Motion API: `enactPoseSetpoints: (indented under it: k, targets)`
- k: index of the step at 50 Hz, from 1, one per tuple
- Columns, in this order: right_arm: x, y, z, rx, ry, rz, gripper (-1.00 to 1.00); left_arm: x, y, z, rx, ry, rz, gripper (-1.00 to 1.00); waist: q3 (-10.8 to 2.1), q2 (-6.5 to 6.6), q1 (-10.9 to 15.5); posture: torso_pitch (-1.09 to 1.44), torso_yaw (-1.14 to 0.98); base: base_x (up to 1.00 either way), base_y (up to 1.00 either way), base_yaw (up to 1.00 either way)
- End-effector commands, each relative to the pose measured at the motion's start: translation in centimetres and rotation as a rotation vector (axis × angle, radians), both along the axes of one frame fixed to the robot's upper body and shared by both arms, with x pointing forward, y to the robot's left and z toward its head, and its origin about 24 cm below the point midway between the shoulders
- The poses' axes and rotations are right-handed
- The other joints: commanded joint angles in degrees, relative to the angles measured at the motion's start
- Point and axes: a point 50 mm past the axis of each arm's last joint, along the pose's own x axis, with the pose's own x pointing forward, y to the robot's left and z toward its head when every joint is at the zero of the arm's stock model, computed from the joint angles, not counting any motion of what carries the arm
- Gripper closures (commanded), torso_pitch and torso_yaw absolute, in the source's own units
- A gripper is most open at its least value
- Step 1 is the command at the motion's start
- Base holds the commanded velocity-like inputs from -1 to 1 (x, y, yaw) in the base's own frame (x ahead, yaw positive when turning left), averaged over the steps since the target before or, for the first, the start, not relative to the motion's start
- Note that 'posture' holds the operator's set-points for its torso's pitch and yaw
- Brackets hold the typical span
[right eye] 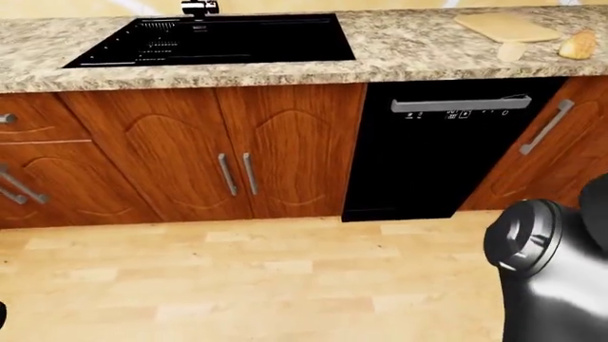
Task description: Place the bread and cheese on the cutting board.
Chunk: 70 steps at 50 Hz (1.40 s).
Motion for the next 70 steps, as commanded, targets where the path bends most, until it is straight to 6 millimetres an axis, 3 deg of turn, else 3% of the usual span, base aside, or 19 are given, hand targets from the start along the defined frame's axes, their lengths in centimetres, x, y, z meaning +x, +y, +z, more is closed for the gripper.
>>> enactPoseSetpoints:
  k: [1, 11, 12, 16, 18, 20, 23, 33, 37, 38, 42, 47, 49, 51, 52, 61, 64, 65, 70]
  targets:
    - [-1.1, -0.1, 1.1, 0.002, -0.076, 0.014, -1.0, -0.3, -0.5, 0.6, 0.017, -0.078, -0.017, -1.0, -1.53, -0.16, -0.2, 0.0, 0.0, 0.0, 0.0, 0.0]
    - [-0.3, -0.3, -0.2, 0.0, -0.044, 0.006, -1.0, -0.3, -0.5, 0.4, 0.006, -0.068, -0.029, -1.0, -1.86, 0.15, -0.2, 0.0, 0.0, 0.0, 0.0, 0.0]
    - [-0.3, -0.3, -0.2, 0.003, -0.043, 0.005, -1.0, -0.2, -0.5, 0.4, 0.006, -0.068, -0.03, -1.0, -3.24, 0.21, -0.3, 0.0, 0.0, 0.0, -0.1, 0.0]
    - [-0.2, -0.5, -0.3, 0.003, -0.039, -0.002, -1.0, 0.0, -0.6, 0.1, 0.014, -0.064, -0.028, -1.0, -3.47, 0.86, -0.3, 0.0, 0.0, 0.0, -0.15, 0.0]
    - [-0.2, -0.5, -0.3, 0.004, -0.038, -0.002, -1.0, 0.1, -0.5, 0.1, 0.013, -0.063, -0.028, -1.0, -3.81, -0.18, -0.2, 0.0, 0.0, 0.0, -0.14, 0.0]
    - [-0.1, -0.4, -0.4, 0.001, -0.037, -0.002, -1.0, 0.1, -0.5, 0.0, 0.021, -0.057, -0.02, -1.0, -3.91, -3.05, 0.0, 0.0, 0.0, 0.0, -0.14, 0.0]
    - [-0.2, -0.5, -0.4, 0.005, -0.036, -0.004, -1.0, 0.0, -0.5, 0.1, 0.027, -0.06, -0.019, -1.0, -3.07, -2.99, 0.0, 0.0, 0.0, 0.0, -0.15, 0.0]
    - [0.0, -0.5, -0.5, 0.003, -0.034, -0.013, -1.0, -0.1, -0.2, 0.2, 0.031, -0.066, -0.007, -1.0, -2.89, -0.53, 0.4, 0.0, 0.0, 0.0, -0.16, 0.0]
    - [-0.1, -0.5, -0.6, 0.001, -0.033, -0.016, -1.0, -0.1, -0.2, 0.1, 0.034, -0.063, -0.008, -1.0, -3.25, 5.17, -0.4, 0.0, 0.0, 0.0, -0.39, 0.0]
    - [-0.1, -0.5, -0.6, 0.001, -0.032, -0.016, -1.0, 0.0, -0.2, 0.1, 0.036, -0.061, -0.006, -1.0, -2.71, 3.38, 0.1, 0.0, 0.0, 0.0, -0.38, 0.0]
    - [-0.1, -0.6, -0.6, 0.001, -0.031, -0.017, -1.0, 0.0, -0.3, 0.0, 0.039, -0.059, -0.007, -1.0, -4.19, 3.35, -0.1, 0.0, 0.0, 0.0, -0.39, 0.0]
    - [-0.1, -0.9, -0.6, 0.005, -0.03, -0.022, -1.0, 0.2, -0.4, -0.2, 0.044, -0.054, -0.007, -1.0, -3.15, 0.6, 0.0, 0.0, 0.0, 0.0, -0.39, 0.0]
    - [0.0, -0.9, -0.5, 0.005, -0.031, -0.023, -1.0, 0.2, -0.4, -0.2, 0.049, -0.054, -0.009, -1.0, -3.34, -1.56, 0.3, 0.0, 0.0, 0.0, -0.39, 0.0]
    - [0.0, -0.9, -0.6, 0.005, -0.032, -0.025, -1.0, 0.1, -0.4, -0.1, 0.047, -0.058, -0.014, -1.0, -4.42, -5.9, 0.3, 0.0, 0.0, 0.0, -0.39, 0.0]
    - [-0.1, -0.9, -0.5, 0.005, -0.031, -0.024, -1.0, 0.1, -0.4, -0.1, 0.049, -0.056, -0.012, -1.0, -3.64, -3.56, 0.0, 0.0, 0.0, 0.0, -0.39, 0.0]
    - [0.1, -0.6, -0.8, -0.007, -0.027, -0.02, -1.0, 0.1, -0.5, -0.1, 0.048, -0.059, -0.017, -1.0, -2.39, 0.65, 0.3, 0.0, 0.0, 0.0, -0.39, 0.0]
    - [0.1, -0.7, -0.8, -0.003, -0.025, -0.024, -1.0, 0.1, -0.5, -0.2, 0.047, -0.064, -0.019, -1.0, -3.15, 3.88, 0.0, 0.0, 0.0, 0.0, -0.39, 0.0]
    - [0.0, -0.8, -0.8, -0.002, -0.026, -0.026, -1.0, 0.1, -0.5, -0.2, 0.047, -0.064, -0.019, -1.0, -3.06, 2.37, 0.4, 0.0, 0.0, 0.0, -0.38, 0.0]
    - [0.1, -0.8, -0.8, 0.003, -0.024, -0.026, -1.0, 0.1, -0.5, -0.3, 0.048, -0.064, -0.021, -1.0, -4.07, 2.68, 0.0, 0.0, 0.0, 0.0, -0.39, 0.0]
